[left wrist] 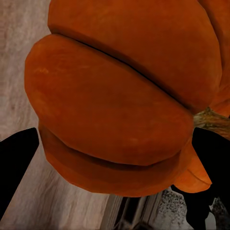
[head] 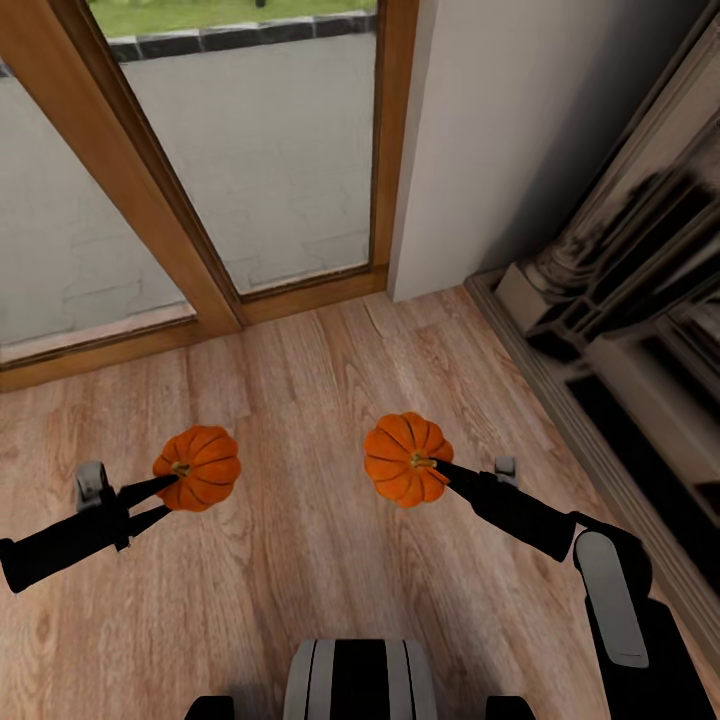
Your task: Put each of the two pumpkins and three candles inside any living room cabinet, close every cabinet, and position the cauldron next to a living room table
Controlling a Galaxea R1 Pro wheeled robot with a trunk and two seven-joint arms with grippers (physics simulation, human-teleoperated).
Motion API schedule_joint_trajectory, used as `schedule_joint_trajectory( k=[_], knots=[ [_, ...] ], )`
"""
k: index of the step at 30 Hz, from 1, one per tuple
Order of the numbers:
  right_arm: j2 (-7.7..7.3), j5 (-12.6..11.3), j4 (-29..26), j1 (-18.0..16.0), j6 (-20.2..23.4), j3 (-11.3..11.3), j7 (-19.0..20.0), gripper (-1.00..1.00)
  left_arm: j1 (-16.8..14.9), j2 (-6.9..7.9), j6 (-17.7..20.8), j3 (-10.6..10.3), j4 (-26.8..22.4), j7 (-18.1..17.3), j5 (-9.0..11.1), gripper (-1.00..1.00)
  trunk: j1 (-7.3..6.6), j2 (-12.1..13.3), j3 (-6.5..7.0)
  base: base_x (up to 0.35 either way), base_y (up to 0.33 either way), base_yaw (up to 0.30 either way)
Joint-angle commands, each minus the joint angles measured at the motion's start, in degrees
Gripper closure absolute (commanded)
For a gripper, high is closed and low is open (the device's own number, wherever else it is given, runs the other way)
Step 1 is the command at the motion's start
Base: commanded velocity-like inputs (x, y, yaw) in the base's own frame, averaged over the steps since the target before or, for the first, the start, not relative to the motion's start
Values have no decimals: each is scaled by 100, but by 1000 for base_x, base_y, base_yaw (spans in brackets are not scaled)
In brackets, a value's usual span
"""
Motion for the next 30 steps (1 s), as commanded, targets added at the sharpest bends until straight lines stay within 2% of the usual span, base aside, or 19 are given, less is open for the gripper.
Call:
schedule_joint_trajectory(
  k=[1, 12, 19, 24, 30],
  knots=[
    [1, 29, 0, -3, 26, -8, 43, 100, -2, 17, 21, 3, 2, -52, -51, 100, -3, 0, 20, 0, 0, 0],
    [0, 28, 0, -3, 26, -7, 72, 100, -2, 64, 21, 9, 10, -52, -40, 100, -31, 15, 264, 0, 0, 0],
    [8, 29, 0, -3, 26, 0, 72, 100, -2, 65, 21, 6, 10, -52, 133, 100, -50, 25, 419, 0, 0, 0],
    [8, 29, 0, -3, 26, 0, 72, 100, -2, 65, 21, 7, 21, -52, 150, 100, -62, 31, 530, 0, 0, 0],
    [8, 29, 0, -3, 26, 7, 72, 100, -2, 65, 21, 17, 36, -52, 152, 100, -78, 39, 675, 0, 0, 137]
  ],
)
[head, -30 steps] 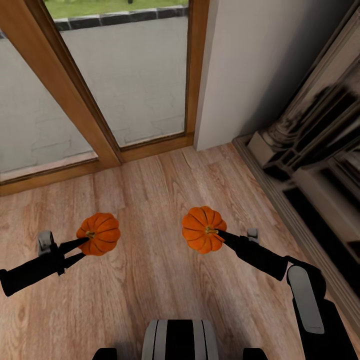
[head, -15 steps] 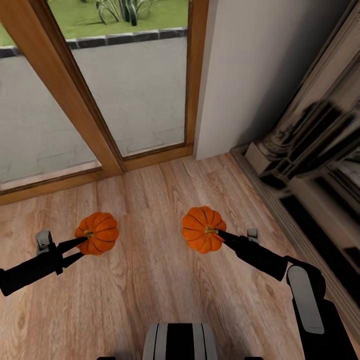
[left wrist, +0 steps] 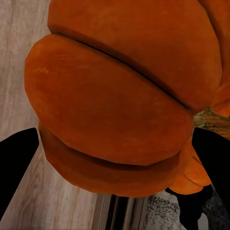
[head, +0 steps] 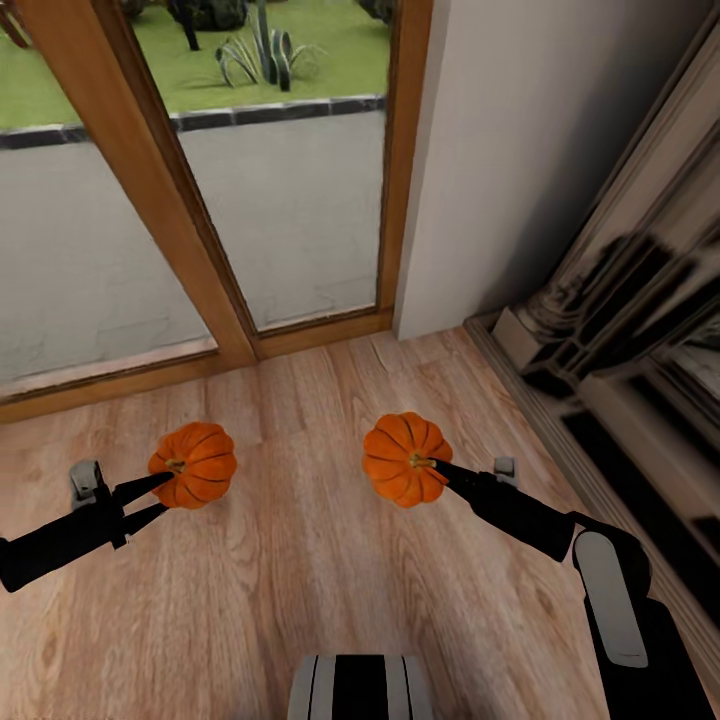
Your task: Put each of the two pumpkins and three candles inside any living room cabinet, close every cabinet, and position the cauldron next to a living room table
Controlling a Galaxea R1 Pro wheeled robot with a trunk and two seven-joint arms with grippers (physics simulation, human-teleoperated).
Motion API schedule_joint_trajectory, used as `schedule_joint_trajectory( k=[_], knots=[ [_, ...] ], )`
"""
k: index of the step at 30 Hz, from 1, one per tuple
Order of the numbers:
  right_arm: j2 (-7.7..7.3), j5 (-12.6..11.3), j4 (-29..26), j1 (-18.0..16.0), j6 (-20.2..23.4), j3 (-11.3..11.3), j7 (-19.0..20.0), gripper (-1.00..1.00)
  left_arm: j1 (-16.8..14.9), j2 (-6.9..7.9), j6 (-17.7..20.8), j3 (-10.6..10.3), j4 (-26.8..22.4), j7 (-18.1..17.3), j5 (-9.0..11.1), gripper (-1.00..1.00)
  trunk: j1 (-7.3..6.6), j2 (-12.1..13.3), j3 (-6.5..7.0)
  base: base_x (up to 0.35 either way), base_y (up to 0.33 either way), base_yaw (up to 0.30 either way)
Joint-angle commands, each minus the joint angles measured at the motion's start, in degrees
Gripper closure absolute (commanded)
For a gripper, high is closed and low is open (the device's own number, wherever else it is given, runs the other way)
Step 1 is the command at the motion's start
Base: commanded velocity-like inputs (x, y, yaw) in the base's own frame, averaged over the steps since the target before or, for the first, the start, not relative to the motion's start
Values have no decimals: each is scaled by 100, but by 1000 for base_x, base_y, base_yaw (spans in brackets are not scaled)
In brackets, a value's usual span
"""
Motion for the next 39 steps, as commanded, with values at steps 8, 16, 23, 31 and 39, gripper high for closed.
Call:
schedule_joint_trajectory(
  k=[8, 16, 23, 31, 39],
  knots=[
    [11, 29, -1, -2, 26, -1, 40, 100, -5, 8, 20, 15, 12, -51, -28, 100, -21, 10, 214, -169, 0, 240],
    [34, 29, -8, -2, 26, 9, 40, 100, -5, 0, 20, 14, 13, -51, -14, 100, -42, 20, 431, -37, 0, 255],
    [54, 37, -8, -2, 26, 9, 40, 100, -5, -1, 20, 14, 13, -51, -12, 100, -60, 30, 619, -1, 0, 259],
    [54, 38, -10, -2, 26, 9, 40, 100, -5, -1, 20, 14, 27, -51, -12, 100, -70, 35, 745, 0, 0, 259],
    [55, 38, -9, -2, 26, 9, 40, 100, 4, 4, 20, 33, 60, -51, 226, 100, -83, 42, 892, 0, 0, 259]
  ],
)
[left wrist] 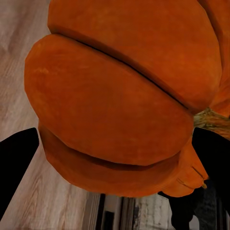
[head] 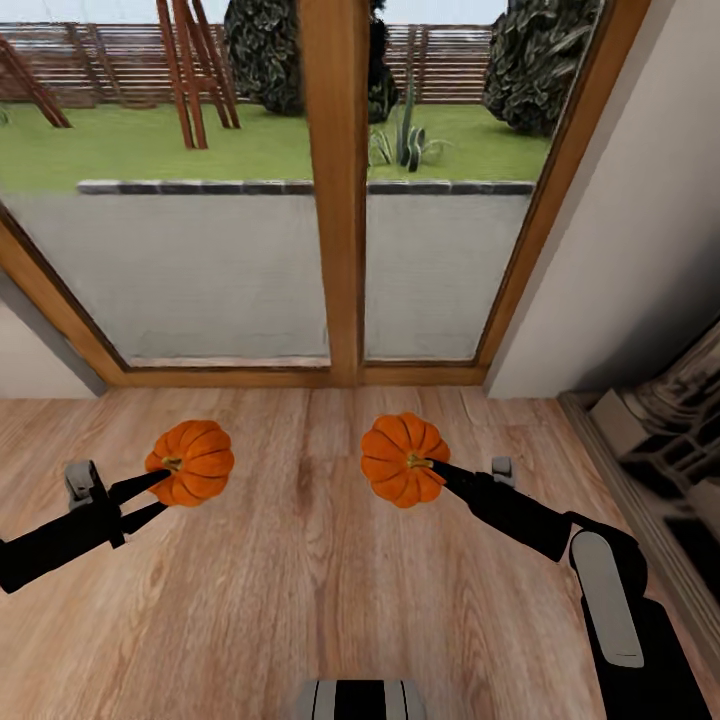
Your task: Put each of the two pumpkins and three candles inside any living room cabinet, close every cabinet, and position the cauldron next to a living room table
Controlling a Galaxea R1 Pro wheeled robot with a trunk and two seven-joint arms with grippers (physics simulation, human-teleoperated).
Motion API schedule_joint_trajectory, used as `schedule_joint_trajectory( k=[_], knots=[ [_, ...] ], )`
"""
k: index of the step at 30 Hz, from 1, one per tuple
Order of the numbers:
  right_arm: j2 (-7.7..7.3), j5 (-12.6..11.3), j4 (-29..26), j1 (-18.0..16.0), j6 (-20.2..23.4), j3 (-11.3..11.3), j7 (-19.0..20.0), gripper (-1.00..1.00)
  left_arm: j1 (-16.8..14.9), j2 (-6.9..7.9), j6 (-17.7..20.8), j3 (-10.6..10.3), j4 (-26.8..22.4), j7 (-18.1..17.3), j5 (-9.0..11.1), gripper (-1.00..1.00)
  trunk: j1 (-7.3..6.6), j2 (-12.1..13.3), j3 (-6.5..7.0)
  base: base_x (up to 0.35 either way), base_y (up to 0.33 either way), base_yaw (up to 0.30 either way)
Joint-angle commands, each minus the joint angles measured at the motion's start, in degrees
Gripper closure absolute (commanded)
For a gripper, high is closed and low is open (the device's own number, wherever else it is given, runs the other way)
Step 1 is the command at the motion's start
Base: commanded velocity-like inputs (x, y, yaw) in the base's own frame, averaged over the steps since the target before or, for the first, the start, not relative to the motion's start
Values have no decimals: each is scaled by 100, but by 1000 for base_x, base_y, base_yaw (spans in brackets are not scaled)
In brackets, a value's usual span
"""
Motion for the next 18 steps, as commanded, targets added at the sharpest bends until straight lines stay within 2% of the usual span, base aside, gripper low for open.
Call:
schedule_joint_trajectory(
  k=[1, 7, 18],
  knots=[
    [6, -29, -3, -3, 46, -15, 44, 100, -3, 1, 28, 7, 5, -50, 60, 100, -4, 0, 24, 0, 0, 259],
    [6, -29, -5, -3, 46, -15, 44, 100, 10, 2, 28, 11, 7, -50, 104, 100, -19, 8, 185, 0, 0, 259],
    [13, -18, -5, -3, 46, 63, 41, 100, 22, 0, 28, 35, 14, -50, 113, 100, -19, 8, 235, 0, 0, 259]
  ],
)
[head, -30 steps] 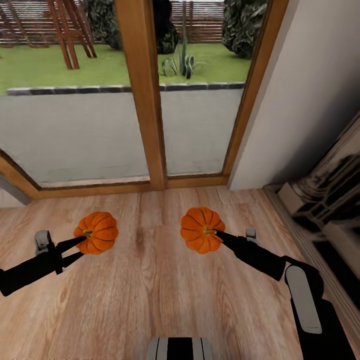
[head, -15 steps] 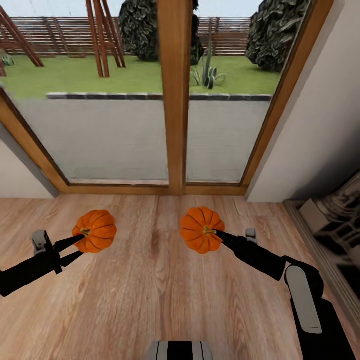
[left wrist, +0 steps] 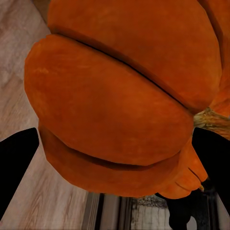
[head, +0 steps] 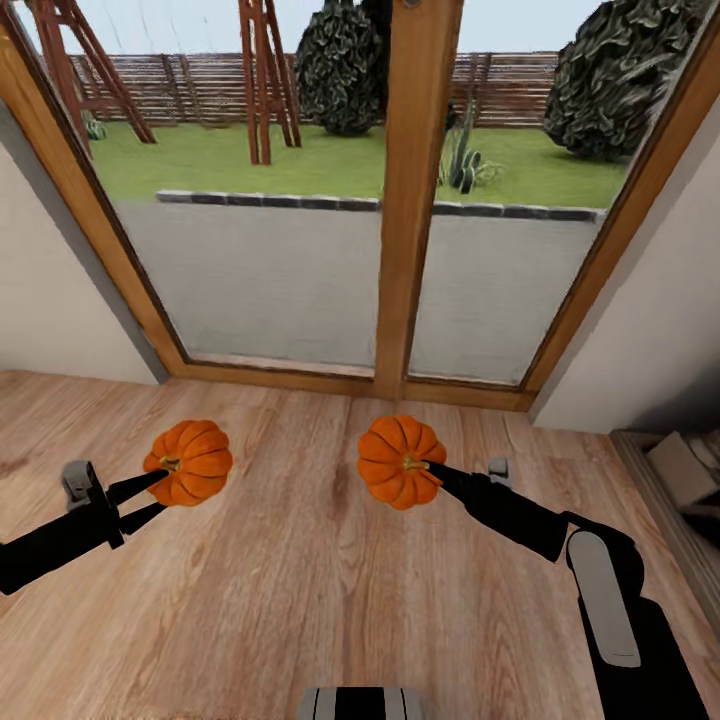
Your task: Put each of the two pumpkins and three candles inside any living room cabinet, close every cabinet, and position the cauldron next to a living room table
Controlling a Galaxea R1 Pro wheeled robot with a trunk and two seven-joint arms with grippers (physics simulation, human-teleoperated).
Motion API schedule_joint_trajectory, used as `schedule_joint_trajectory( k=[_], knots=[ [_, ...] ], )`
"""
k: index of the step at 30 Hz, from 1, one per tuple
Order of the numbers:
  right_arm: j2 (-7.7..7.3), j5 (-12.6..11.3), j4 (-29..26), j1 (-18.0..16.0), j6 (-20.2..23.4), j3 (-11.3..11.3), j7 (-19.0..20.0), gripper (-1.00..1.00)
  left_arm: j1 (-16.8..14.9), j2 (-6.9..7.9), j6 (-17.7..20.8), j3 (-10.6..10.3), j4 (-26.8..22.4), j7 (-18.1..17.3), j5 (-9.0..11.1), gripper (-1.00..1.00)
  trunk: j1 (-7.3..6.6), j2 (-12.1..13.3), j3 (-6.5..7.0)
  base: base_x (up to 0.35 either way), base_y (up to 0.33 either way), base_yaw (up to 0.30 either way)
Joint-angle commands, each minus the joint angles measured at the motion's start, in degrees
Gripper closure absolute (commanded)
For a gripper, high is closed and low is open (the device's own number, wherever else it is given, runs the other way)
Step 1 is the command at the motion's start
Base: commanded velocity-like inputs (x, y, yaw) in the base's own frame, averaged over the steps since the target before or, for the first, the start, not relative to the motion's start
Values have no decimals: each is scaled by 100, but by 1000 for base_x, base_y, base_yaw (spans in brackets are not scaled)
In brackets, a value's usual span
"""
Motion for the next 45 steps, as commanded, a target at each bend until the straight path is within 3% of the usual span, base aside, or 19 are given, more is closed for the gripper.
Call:
schedule_joint_trajectory(
  k=[1, 25, 37, 45],
  knots=[
    [7, -58, -5, -4, 54, -15, 44, 100, -2, -3, 32, 9, 2, -52, 43, 100, -2, -2, 1, 0, 0, 260],
    [17, -36, -5, -4, 54, 12, 21, 100, 16, -6, 26, 103, 4, -52, 46, 100, -2, -2, 30, -96, 0, 279],
    [17, -36, -5, -4, 54, -2, 48, 100, 16, -6, 26, 104, 8, -52, 43, 100, -32, 14, 269, -2, 0, 282],
    [17, -36, -5, -4, 54, -5, 47, 100, 16, -6, 26, 104, 13, -52, 42, 100, -53, 25, 444, 0, 0, 36]
  ],
)
